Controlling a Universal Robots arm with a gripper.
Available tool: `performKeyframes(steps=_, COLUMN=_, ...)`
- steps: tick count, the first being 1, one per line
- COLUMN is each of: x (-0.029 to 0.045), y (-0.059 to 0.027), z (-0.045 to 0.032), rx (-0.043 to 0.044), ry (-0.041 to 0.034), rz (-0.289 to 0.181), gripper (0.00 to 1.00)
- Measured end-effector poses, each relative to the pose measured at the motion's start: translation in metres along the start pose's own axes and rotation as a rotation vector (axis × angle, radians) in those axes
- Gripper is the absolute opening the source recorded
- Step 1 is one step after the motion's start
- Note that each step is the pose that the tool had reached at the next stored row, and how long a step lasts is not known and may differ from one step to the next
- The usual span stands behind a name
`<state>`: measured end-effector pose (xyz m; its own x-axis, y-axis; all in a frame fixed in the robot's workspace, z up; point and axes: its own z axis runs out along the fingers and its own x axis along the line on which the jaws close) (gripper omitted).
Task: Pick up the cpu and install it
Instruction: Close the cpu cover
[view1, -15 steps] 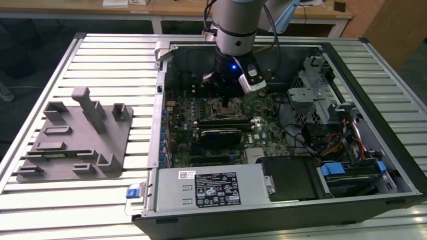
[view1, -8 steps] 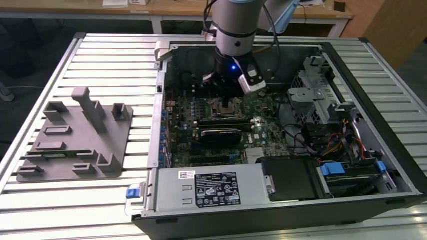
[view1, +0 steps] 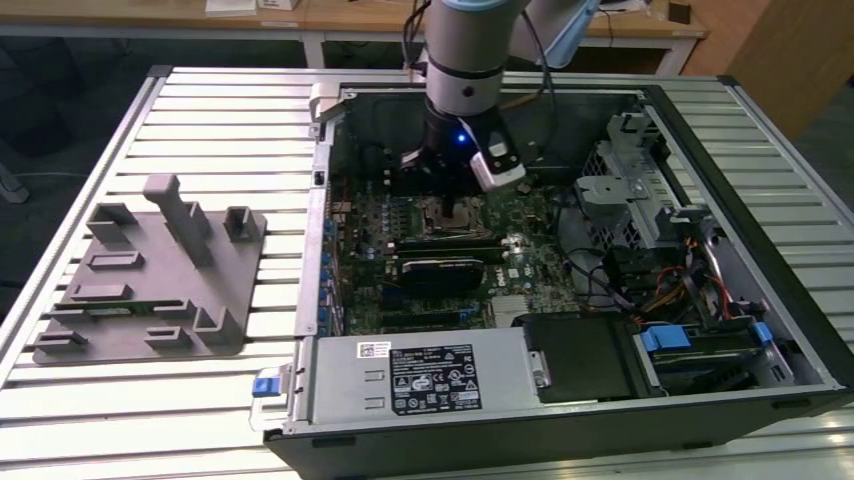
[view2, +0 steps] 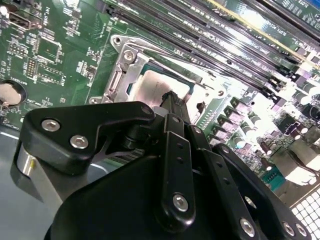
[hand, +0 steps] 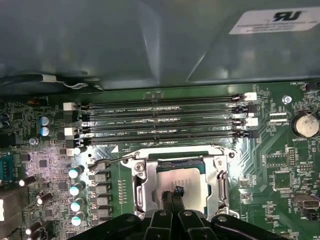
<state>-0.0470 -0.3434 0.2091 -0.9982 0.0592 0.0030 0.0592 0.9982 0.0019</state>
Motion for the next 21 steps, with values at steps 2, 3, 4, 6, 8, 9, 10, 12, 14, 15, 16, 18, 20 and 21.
performKeyframes(steps=2, x=0.0019, y=-0.0001, z=0.0008, rx=0.0005, ry=0.0, rz=0.003, gripper=0.11)
performKeyframes(steps=3, x=0.0029, y=-0.0002, z=0.0013, rx=0.0006, ry=-0.0001, rz=0.004, gripper=0.11)
performKeyframes(steps=4, x=0.004, y=-0.0002, z=0.0017, rx=0.0007, ry=0.0, rz=0.005, gripper=0.11)
performKeyframes(steps=6, x=0.0069, y=-0.0004, z=0.0027, rx=0.0007, ry=0.0, rz=0.007, gripper=0.11)
performKeyframes(steps=8, x=0.0104, y=-0.0006, z=0.004, rx=0.0006, ry=-0.0001, rz=0.008, gripper=0.11)
performKeyframes(steps=9, x=0.012, y=-0.0007, z=0.0044, rx=0.0006, ry=-0.0001, rz=0.009, gripper=0.11)
performKeyframes(steps=10, x=0.0133, y=-0.0008, z=0.0047, rx=0.0005, ry=-0.0001, rz=0.009, gripper=0.11)
performKeyframes(steps=12, x=0.0153, y=-0.0009, z=0.005, rx=0.0005, ry=-0.0002, rz=0.01, gripper=0.11)
performKeyframes(steps=14, x=0.0165, y=-0.001, z=0.005, rx=0.0007, ry=0.0, rz=0.01, gripper=0.11)
performKeyframes(steps=15, x=0.0169, y=-0.001, z=0.005, rx=0.0007, ry=0.0, rz=0.01, gripper=0.11)
performKeyframes(steps=16, x=0.017, y=-0.001, z=0.005, rx=0.0007, ry=0.0, rz=0.01, gripper=0.11)
performKeyframes(steps=18, x=0.0173, y=-0.0011, z=0.0053, rx=0.0006, ry=0.0, rz=0.01, gripper=0.11)
performKeyframes(steps=20, x=0.0176, y=-0.0011, z=0.0055, rx=0.0007, ry=0.0, rz=0.01, gripper=0.11)
performKeyframes(steps=21, x=0.0176, y=-0.0011, z=0.0058, rx=0.0007, ry=0.0, rz=0.01, gripper=0.11)
